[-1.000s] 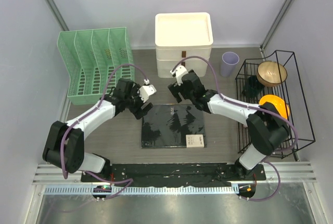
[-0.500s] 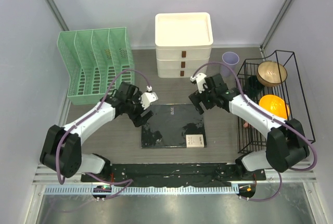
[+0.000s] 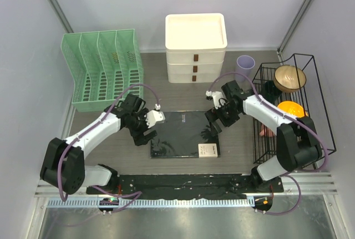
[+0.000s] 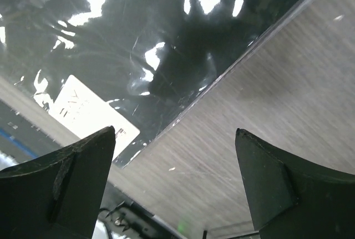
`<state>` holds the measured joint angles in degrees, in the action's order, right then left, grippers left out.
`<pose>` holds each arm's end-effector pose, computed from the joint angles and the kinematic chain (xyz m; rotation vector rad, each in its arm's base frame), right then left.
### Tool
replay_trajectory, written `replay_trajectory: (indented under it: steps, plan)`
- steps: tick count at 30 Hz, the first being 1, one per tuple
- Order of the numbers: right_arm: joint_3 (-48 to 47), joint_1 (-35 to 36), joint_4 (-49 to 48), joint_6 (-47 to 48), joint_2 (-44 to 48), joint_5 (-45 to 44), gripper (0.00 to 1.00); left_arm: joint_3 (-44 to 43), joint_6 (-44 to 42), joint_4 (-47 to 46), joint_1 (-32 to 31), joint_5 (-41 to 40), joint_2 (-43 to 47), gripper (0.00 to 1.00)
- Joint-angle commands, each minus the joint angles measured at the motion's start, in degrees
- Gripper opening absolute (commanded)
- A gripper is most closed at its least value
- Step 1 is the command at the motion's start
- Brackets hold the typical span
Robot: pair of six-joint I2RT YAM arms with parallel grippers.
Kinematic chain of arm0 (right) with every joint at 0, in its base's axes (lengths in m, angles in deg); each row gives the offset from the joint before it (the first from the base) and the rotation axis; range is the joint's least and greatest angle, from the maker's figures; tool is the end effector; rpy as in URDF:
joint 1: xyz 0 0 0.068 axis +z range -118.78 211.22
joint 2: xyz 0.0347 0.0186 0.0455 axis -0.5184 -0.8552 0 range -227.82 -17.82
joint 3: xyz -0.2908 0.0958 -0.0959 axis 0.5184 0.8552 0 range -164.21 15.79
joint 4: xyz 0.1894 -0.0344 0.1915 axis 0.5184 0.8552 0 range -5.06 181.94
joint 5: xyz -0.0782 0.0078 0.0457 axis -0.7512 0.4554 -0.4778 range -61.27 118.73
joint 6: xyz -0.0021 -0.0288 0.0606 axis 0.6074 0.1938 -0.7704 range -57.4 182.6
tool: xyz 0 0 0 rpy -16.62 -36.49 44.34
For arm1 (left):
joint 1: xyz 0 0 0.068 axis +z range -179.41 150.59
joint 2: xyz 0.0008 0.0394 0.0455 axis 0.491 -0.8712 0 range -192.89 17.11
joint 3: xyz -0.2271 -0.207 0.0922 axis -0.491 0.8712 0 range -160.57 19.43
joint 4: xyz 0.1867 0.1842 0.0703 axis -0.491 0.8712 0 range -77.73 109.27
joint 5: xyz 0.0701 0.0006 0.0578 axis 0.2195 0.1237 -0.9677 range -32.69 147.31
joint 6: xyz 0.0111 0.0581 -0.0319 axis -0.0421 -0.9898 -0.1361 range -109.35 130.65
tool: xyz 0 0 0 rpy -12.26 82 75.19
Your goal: Organize the desk
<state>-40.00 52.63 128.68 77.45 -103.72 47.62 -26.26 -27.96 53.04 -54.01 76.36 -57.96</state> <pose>0.2577 0.1196 0.2299 -0.9473 2.6776 0.4949 0.2054 -0.1133 0.2258 1.5003 2.2850 -0.3966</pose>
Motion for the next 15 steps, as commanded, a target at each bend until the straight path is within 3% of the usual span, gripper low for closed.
replay_trajectory:
  steps: [1,15]
  plan:
    - [-3.45,-1.63,5.64,0.44,-2.85,5.53,0.93,0.87,-2.79,1.33,0.52,-1.73,2.64,0.88]
    - [-4.68,-3.39,8.55,0.53,-11.03,11.25,0.89,2.89,-2.44,-4.47,0.43,-5.25,0.98,0.88]
